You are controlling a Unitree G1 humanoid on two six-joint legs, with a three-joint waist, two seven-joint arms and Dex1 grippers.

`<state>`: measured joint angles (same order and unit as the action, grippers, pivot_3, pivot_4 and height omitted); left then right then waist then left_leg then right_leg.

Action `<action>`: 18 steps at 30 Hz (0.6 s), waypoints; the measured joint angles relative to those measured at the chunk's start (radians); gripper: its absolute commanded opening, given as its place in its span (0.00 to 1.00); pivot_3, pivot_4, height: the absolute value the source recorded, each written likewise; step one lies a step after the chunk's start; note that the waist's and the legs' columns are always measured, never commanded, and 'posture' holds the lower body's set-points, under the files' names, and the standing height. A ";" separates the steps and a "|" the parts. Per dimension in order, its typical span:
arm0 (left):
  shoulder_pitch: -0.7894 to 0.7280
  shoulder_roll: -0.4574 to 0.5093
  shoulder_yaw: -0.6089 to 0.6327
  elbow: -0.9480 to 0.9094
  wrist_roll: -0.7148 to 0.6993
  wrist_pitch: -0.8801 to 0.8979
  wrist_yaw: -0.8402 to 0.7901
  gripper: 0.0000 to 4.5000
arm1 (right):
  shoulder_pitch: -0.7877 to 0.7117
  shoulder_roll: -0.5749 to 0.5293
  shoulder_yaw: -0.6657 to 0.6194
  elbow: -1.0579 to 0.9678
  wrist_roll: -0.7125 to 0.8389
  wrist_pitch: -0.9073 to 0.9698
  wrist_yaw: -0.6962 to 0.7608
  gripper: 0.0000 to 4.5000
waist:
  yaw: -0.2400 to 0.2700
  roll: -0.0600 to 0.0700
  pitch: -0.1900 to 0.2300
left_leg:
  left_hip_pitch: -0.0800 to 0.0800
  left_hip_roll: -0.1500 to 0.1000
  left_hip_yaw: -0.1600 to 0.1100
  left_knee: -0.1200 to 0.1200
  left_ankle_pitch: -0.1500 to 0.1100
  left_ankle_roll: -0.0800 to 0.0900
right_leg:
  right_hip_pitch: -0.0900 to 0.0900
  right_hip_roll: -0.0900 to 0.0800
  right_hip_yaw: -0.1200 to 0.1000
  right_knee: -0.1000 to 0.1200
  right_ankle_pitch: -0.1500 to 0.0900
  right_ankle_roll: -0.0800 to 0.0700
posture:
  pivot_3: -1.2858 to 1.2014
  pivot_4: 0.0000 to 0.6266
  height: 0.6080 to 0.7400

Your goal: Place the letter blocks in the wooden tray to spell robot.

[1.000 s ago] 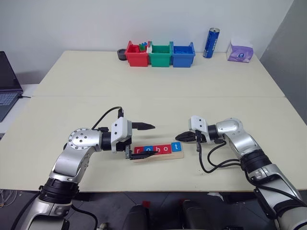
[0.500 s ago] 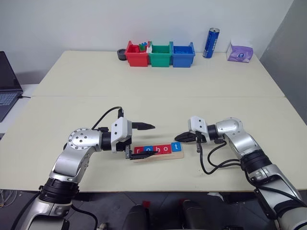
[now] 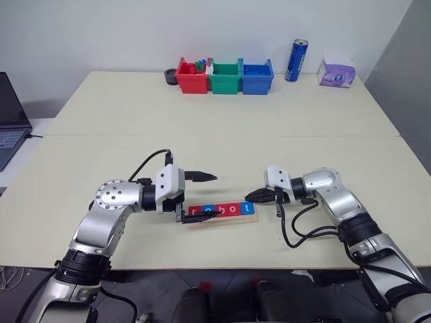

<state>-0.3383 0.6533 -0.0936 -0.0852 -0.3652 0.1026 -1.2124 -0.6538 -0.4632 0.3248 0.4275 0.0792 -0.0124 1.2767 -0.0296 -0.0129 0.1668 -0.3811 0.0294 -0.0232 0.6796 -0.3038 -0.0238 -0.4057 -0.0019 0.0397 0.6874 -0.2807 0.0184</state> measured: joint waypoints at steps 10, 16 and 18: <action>-0.010 0.000 -0.004 0.001 0.000 -0.001 0.000 1.00 | 0.006 -0.027 -0.012 -0.072 0.027 0.058 0.018 0.01 | 0.000 0.000 0.000 | 0.000 0.000 0.000 0.000 0.000 0.000 | 0.000 0.000 0.000 0.000 0.000 0.000 | 0.52 0.24 1.00; -0.008 0.000 -0.005 0.000 -0.001 -0.001 0.000 1.00 | 0.059 -0.113 -0.036 -0.171 0.061 0.125 0.062 0.01 | 0.002 0.000 0.000 | 0.000 0.000 0.000 0.000 0.000 0.000 | 0.000 -0.001 0.000 0.000 0.000 0.000 | 0.52 0.24 1.00; -0.008 0.000 -0.005 0.000 -0.001 -0.001 -0.001 1.00 | 0.088 -0.128 -0.036 -0.186 0.060 0.133 0.070 0.01 | 0.002 0.000 0.000 | 0.000 0.000 0.000 0.000 0.000 0.000 | 0.000 0.000 0.000 0.000 0.000 0.000 | 0.52 0.24 1.00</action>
<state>-0.3458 0.6534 -0.0990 -0.0850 -0.3657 0.1021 -1.2130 -0.5655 -0.5916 0.2887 0.2420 0.1396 0.1204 1.3471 -0.0279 -0.0128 0.1668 -0.3815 0.0293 -0.0233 0.6795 -0.3038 -0.0237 -0.4056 -0.0023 0.0396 0.6870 -0.2807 0.0185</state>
